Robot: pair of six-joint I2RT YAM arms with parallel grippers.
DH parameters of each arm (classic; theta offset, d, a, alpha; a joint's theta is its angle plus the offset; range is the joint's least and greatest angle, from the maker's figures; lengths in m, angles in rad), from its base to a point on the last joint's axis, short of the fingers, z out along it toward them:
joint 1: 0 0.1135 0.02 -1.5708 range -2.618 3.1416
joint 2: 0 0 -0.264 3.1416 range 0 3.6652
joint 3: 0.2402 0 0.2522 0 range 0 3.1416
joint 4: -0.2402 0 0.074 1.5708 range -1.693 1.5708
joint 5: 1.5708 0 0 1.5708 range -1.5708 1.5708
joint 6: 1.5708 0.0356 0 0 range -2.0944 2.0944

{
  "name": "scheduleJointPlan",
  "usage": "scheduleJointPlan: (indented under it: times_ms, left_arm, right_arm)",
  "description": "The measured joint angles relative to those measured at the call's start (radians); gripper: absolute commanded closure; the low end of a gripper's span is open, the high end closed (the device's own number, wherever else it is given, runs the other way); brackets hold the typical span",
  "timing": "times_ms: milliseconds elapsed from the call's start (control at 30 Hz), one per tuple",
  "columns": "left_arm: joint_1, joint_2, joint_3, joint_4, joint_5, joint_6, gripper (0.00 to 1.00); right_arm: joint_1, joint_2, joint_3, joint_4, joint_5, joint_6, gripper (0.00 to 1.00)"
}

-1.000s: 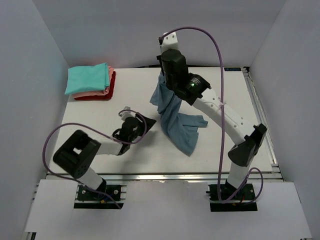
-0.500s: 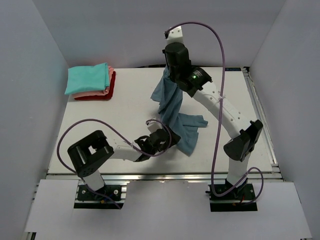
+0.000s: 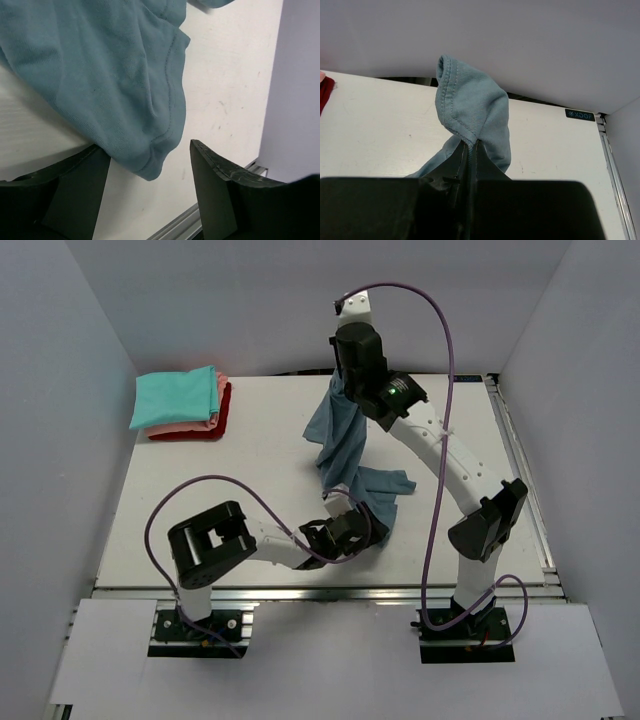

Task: Fold and stack the t-shirts
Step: Flatten out the tshirt

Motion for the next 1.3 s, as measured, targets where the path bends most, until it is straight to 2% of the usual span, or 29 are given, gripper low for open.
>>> scheduleJointPlan:
  times_ms: [133, 167, 200, 233, 267, 367, 467, 600, 700, 800, 1033, 1167, 1300]
  left_arm:
    - [0.000, 0.039, 0.021, 0.040, 0.008, -0.028, 0.31]
    - [0.000, 0.050, 0.032, 0.043, 0.010, -0.032, 0.39]
    - [0.000, 0.062, 0.043, 0.045, 0.016, -0.035, 0.66]
    - [0.000, 0.076, 0.049, 0.050, 0.020, -0.043, 0.87]
    - [0.000, 0.088, 0.054, 0.040, 0.026, -0.043, 1.00]
    - [0.000, 0.106, 0.076, 0.000, 0.029, -0.039, 1.00]
    - [-0.002, 0.076, 0.104, -0.128, -0.026, -0.020, 1.00]
    - [-0.001, -0.072, 0.124, -0.501, -0.235, 0.027, 1.00]
    - [0.027, -0.198, 0.249, -0.813, -0.435, 0.072, 1.00]
    - [0.103, -0.325, 0.426, -0.996, -0.602, 0.138, 1.00]
    - [0.298, -0.576, 0.638, -1.180, -0.855, 0.327, 1.00]
    - [0.386, -0.571, 0.724, -1.255, -0.919, 0.425, 1.00]
    - [0.452, -0.535, 0.745, -1.283, -0.924, 0.496, 1.00]
  right_arm:
    - [0.000, 0.000, -0.011, 0.000, -0.004, 0.000, 1.00]
    - [0.000, 0.000, -0.014, 0.001, -0.005, 0.001, 1.00]
    - [0.000, 0.000, -0.018, 0.000, -0.005, 0.001, 1.00]
    - [-0.001, 0.000, -0.023, 0.001, -0.005, 0.001, 1.00]
    - [-0.002, 0.000, -0.027, 0.002, -0.005, 0.001, 1.00]
    - [-0.006, 0.000, -0.039, 0.002, -0.011, 0.002, 1.00]
    - [-0.023, 0.000, -0.048, -0.004, -0.035, 0.018, 1.00]
    - [-0.084, -0.011, -0.055, -0.041, -0.100, 0.069, 1.00]
    - [-0.166, -0.048, -0.069, -0.084, -0.165, 0.113, 1.00]
    - [-0.249, -0.108, -0.078, -0.127, -0.227, 0.158, 1.00]
    - [-0.438, -0.349, -0.180, -0.158, -0.353, 0.274, 1.00]
    - [-0.580, -0.462, -0.272, -0.161, -0.438, 0.340, 1.00]
    - [-0.709, -0.512, -0.370, -0.167, -0.553, 0.403, 1.00]
